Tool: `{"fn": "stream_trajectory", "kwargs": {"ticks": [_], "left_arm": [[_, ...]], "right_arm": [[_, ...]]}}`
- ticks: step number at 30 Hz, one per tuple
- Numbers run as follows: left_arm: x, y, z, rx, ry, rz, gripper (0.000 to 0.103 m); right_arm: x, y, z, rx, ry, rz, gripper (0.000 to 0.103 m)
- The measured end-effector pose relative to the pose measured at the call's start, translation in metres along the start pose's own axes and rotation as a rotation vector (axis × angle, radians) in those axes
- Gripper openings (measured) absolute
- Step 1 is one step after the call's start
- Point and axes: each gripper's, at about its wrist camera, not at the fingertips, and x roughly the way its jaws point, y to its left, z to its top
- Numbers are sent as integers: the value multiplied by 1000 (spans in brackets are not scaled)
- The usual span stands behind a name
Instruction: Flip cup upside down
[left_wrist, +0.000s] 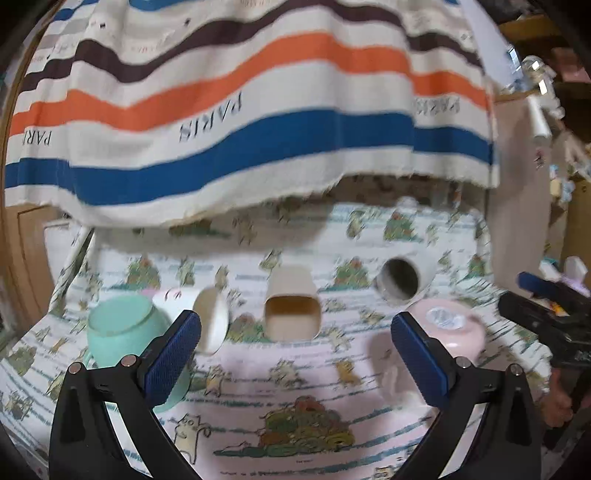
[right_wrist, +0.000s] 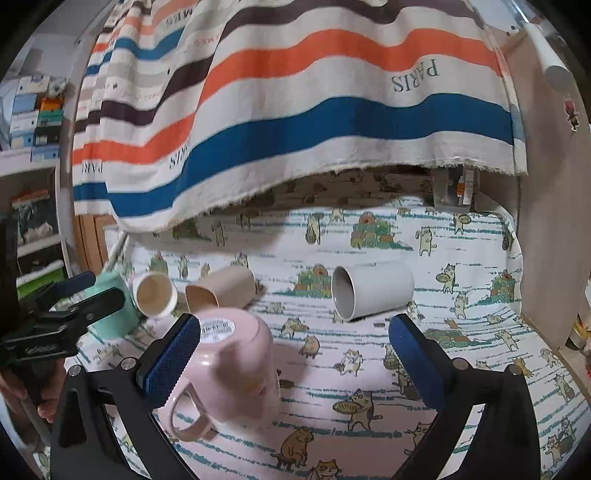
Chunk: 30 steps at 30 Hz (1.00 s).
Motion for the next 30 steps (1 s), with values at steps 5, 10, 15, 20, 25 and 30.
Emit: {"fn": "stream_trajectory", "kwargs": {"ticks": [5, 10, 15, 20, 25, 30], "left_arm": [[-1, -6, -1, 25, 1, -8, 102], [-1, -3, 0, 10, -2, 16, 102], [0, -4, 1, 20, 0, -8, 102], [0, -2, 2, 17, 0, -3, 102], [0, -2, 1, 17, 0, -3, 102], [0, -1, 2, 17, 0, -1, 102]], "right_arm": [[0, 9, -1, -45, -1, -18, 102], [-1, 6, -1, -34, -1, -40, 102], [-1, 5, -1, -33, -1, -43, 102], [-1, 5, -1, -32, -1, -43, 102], [-1, 5, -1, -32, -1, -43, 102], [-1, 5, -1, -32, -1, -43, 102]]}}
